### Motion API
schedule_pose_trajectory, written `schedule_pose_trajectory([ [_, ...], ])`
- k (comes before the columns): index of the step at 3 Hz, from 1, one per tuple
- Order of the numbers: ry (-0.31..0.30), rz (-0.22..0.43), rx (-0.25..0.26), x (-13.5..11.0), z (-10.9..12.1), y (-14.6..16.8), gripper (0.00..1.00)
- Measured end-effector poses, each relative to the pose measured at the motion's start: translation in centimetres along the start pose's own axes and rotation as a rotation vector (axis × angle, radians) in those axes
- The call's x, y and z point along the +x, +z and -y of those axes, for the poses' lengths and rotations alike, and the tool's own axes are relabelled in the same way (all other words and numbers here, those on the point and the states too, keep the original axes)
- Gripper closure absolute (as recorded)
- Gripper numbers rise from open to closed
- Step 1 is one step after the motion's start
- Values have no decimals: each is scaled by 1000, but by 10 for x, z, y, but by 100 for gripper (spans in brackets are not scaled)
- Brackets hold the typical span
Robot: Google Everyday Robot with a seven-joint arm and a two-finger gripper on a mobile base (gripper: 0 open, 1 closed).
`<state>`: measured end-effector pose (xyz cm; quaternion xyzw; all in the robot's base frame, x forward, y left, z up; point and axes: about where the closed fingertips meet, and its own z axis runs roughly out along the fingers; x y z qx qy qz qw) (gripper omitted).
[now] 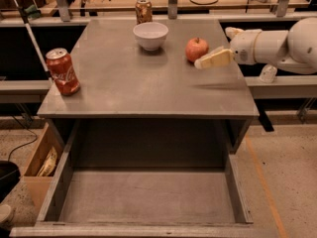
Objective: Move apple near coke can
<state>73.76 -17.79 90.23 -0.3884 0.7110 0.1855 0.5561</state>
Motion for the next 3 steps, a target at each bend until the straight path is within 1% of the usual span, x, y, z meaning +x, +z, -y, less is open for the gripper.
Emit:
schedule_pose_trajectory([
  [1,51,26,-27,10,12,48,0],
  [2,92,48,-41,13,18,71,0],
  [3,92,49,-45,13,17,73,17],
])
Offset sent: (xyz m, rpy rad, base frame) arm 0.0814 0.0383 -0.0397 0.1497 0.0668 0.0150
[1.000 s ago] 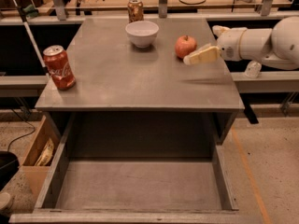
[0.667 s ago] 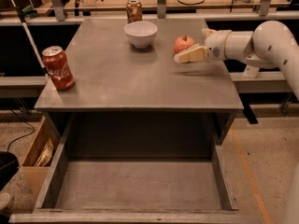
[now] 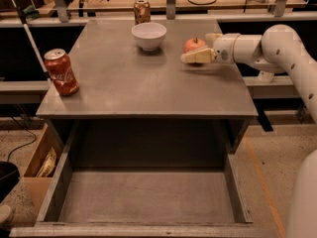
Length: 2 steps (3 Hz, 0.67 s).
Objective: Move apple near coke can
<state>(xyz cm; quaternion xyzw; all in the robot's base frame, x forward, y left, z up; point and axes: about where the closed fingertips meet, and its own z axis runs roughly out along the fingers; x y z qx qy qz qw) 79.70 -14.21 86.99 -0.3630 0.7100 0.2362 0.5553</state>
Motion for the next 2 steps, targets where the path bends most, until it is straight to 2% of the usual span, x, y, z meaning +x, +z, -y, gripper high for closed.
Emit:
schedule_pose_trajectory([
  [1,1,0,-8,0,-3,5,48],
  [2,1,0,-12,0,-5,8,72],
])
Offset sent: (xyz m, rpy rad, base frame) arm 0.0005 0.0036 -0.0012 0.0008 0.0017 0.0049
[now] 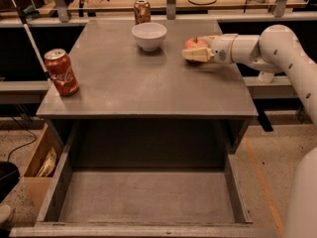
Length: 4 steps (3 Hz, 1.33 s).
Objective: Move apple near coke can
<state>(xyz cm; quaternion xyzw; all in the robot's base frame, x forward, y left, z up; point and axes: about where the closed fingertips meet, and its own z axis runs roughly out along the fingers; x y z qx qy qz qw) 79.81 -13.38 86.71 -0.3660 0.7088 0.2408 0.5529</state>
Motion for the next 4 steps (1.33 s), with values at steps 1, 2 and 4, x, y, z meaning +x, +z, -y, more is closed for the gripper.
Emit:
schedule_pose_trajectory([
  [1,1,0,-5,0,-2,3,96],
  [2,-32,9,0,-14,-9,2,100],
  [4,-150,27,-29,-65,-85,-4,100],
])
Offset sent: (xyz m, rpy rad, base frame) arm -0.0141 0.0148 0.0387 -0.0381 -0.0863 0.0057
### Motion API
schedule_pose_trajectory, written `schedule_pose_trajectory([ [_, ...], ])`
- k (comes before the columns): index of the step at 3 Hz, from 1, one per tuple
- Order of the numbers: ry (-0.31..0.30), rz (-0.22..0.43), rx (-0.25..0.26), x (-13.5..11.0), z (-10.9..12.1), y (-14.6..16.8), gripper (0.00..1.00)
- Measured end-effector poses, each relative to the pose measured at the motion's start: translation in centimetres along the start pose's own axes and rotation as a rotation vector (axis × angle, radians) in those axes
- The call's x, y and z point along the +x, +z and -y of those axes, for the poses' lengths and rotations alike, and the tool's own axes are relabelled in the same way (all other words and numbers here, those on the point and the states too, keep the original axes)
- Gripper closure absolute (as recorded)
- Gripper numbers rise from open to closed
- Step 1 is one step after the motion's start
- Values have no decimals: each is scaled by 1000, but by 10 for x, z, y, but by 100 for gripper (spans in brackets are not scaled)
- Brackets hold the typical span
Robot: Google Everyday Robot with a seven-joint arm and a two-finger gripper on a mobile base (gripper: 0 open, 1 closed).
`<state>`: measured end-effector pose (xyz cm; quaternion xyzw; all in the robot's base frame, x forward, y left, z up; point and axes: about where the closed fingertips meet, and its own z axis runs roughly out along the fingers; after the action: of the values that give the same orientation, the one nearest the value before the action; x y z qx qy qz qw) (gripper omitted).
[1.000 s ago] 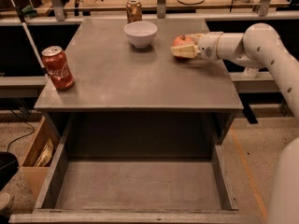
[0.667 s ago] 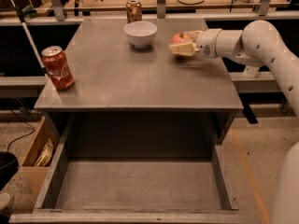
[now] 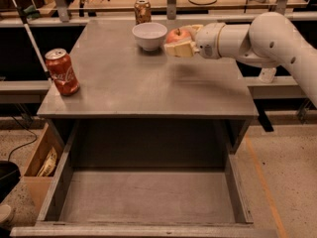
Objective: Move apple near coke can
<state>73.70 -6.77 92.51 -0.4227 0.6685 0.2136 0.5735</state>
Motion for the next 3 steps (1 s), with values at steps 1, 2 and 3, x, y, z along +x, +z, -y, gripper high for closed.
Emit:
schedule_pose_trajectory([
  [1,34,10,-88,-4,-47,21,100],
  [2,48,38,-192,-11,-93,35,100],
  [3,34,65,-282,-21,-137,41,100],
])
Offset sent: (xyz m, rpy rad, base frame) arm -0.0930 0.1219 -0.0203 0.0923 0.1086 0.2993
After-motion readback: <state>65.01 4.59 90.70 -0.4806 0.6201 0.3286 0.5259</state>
